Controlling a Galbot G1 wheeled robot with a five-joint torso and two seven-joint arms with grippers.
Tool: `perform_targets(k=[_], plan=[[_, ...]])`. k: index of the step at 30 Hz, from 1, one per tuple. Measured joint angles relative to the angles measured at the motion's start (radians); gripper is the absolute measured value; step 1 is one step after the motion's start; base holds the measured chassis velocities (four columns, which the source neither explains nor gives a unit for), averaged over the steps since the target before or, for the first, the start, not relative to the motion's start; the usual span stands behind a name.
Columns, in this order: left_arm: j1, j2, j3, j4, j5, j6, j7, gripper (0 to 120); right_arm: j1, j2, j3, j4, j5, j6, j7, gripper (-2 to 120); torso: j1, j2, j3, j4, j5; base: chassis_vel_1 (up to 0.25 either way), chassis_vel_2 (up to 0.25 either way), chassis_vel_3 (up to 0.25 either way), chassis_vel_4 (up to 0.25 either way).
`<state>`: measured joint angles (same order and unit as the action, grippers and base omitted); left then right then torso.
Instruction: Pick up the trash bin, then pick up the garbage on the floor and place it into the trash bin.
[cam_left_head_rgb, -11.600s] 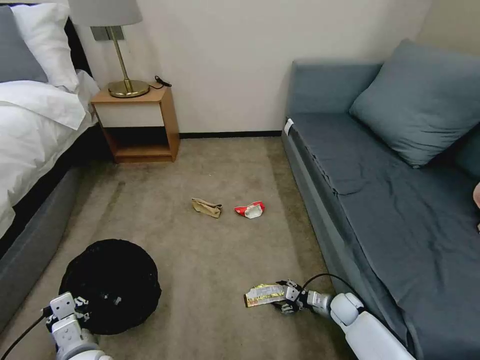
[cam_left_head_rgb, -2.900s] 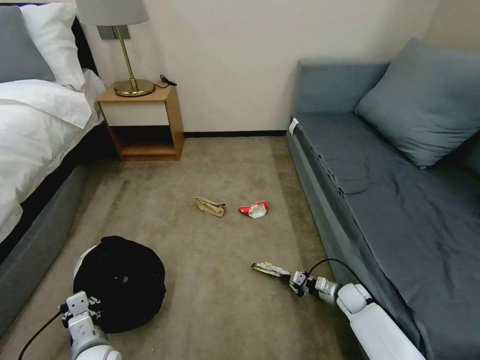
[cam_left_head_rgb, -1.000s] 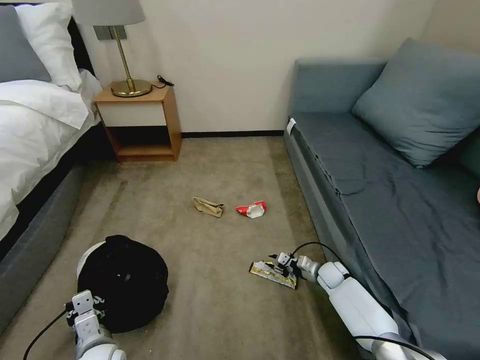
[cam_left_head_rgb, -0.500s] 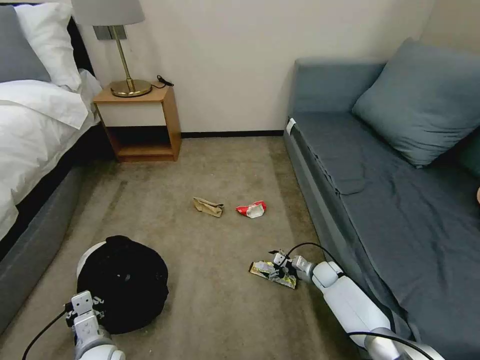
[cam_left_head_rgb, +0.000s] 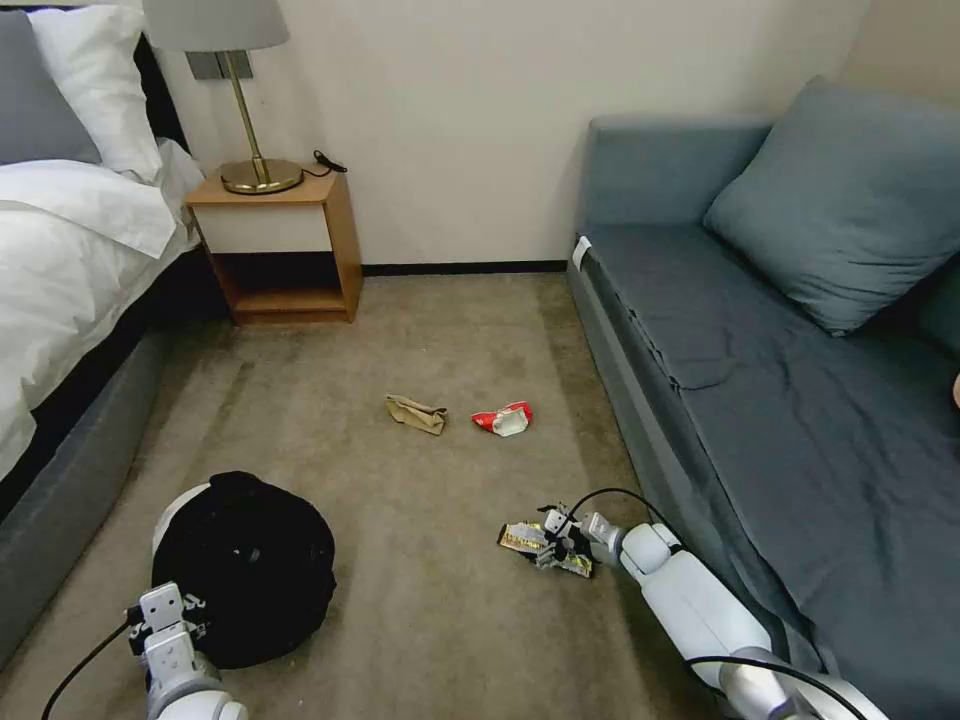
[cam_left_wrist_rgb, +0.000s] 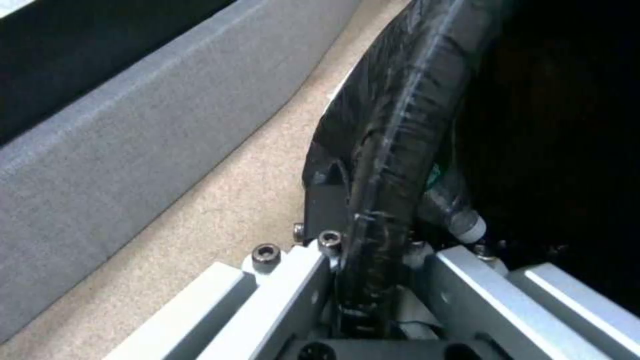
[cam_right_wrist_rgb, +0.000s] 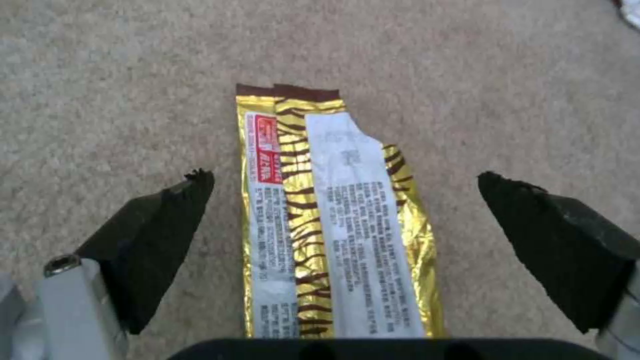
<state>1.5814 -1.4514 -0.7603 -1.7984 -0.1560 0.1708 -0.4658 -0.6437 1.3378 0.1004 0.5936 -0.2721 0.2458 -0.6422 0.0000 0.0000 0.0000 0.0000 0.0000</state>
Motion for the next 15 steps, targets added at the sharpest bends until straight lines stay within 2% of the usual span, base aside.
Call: perform_targets(k=[15], plan=[[0.003, -0.003, -0.005, -0.008, -0.003, -0.002, -0.001, 0, 0.032, 0.011, 0.019, -0.07, 0.008, -0.029, -0.047, 99, 0.0, 0.0, 0.0, 0.0, 0.0, 0.0, 0.0, 0.0, 0.0]])
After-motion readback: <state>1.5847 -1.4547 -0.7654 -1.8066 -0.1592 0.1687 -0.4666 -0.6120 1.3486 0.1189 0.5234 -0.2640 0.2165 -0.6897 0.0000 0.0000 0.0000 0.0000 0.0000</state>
